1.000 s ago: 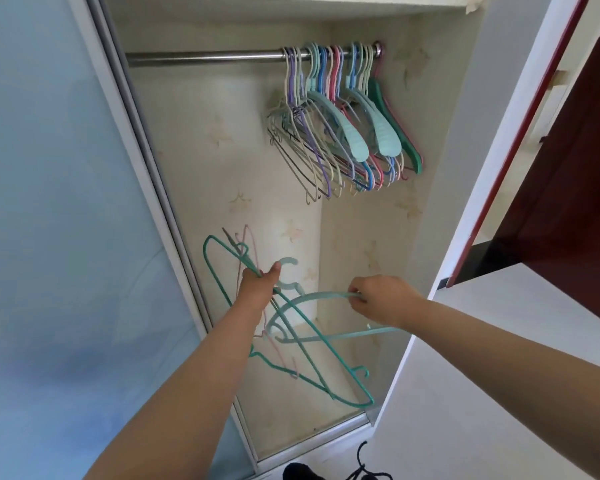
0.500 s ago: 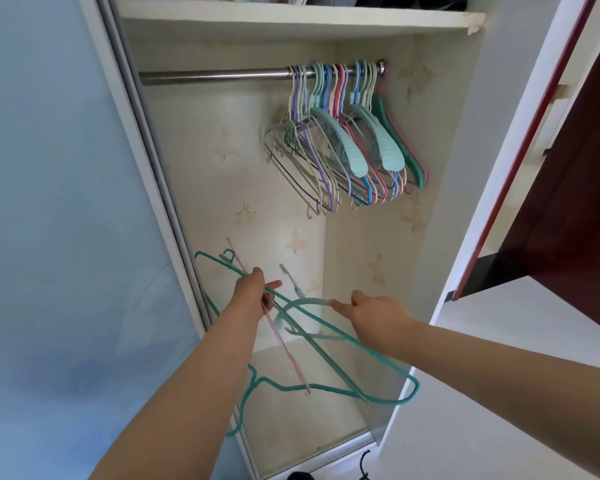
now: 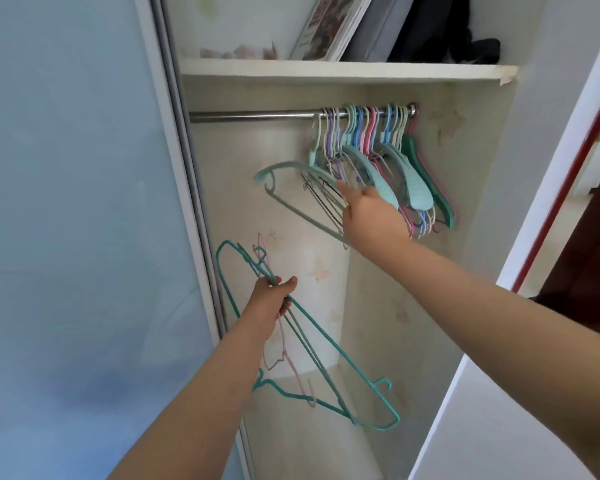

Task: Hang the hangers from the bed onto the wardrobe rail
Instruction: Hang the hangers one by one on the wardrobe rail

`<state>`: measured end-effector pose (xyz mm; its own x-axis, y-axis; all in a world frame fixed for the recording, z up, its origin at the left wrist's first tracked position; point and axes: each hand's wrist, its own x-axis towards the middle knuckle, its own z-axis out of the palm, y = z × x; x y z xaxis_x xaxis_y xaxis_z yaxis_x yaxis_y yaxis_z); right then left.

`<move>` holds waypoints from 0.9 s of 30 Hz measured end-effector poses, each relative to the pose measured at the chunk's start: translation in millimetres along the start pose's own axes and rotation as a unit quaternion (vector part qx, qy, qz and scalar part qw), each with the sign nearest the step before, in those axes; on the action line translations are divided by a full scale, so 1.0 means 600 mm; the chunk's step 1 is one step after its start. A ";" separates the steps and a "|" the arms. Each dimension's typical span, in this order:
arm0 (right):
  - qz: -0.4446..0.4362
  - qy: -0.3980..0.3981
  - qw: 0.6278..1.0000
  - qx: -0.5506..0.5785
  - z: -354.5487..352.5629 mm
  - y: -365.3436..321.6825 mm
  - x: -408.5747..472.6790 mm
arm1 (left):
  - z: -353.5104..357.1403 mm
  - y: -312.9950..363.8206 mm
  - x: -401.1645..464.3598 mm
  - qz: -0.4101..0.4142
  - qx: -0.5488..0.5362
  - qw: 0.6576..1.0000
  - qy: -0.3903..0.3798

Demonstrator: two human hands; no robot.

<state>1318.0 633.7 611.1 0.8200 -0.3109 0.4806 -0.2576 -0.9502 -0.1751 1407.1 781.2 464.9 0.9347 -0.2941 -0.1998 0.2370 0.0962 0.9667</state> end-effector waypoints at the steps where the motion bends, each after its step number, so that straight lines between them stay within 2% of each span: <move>1: 0.001 0.001 1.000 -0.002 -0.004 -0.008 0.030 | 0.004 0.008 -0.002 0.005 -0.008 1.000 -0.006; 10: -0.042 -0.076 0.996 -0.027 -0.006 -0.023 0.189 | 0.018 0.074 -0.015 0.068 0.019 0.996 -0.054; 15: 0.047 -0.091 0.994 -0.043 0.002 0.021 0.208 | 0.010 0.081 -0.032 0.100 -0.013 0.993 -0.065; 17: 0.049 -0.067 0.994 -0.073 0.014 0.030 0.187 | 0.008 0.082 -0.038 0.105 -0.027 0.992 -0.066; 18: 0.040 -0.027 0.996 -0.074 0.021 0.031 0.168 | 0.008 0.082 -0.039 0.107 -0.028 0.992 -0.066; 20: -0.060 0.089 0.993 -0.046 0.034 0.023 0.118 | 0.008 0.078 -0.042 0.103 -0.024 0.992 -0.068; 21: -0.124 0.108 0.986 0.002 0.040 0.016 0.087 | 0.009 0.076 -0.043 0.099 -0.024 0.992 -0.070; 22: -0.165 0.074 0.981 0.074 0.046 0.008 0.054 | 0.011 0.074 -0.044 0.096 -0.025 0.993 -0.071; 23: -0.171 -0.009 0.975 0.144 0.049 -0.002 0.016 | 0.013 0.073 -0.047 0.093 -0.029 0.993 -0.072; 25: -0.126 -0.221 0.941 0.224 0.064 -0.014 -0.050 | 0.017 0.069 -0.050 0.087 -0.039 0.993 -0.074; 27: -0.074 -0.376 0.886 0.260 0.083 -0.013 -0.099 | 0.019 0.066 -0.053 0.075 -0.045 0.994 -0.068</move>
<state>1296.9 660.3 541.2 0.9842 0.1030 -0.1438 -0.0095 -0.7809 -0.6246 1383.7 783.2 511.2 0.9186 -0.3945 -0.0246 0.1251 0.2313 0.9648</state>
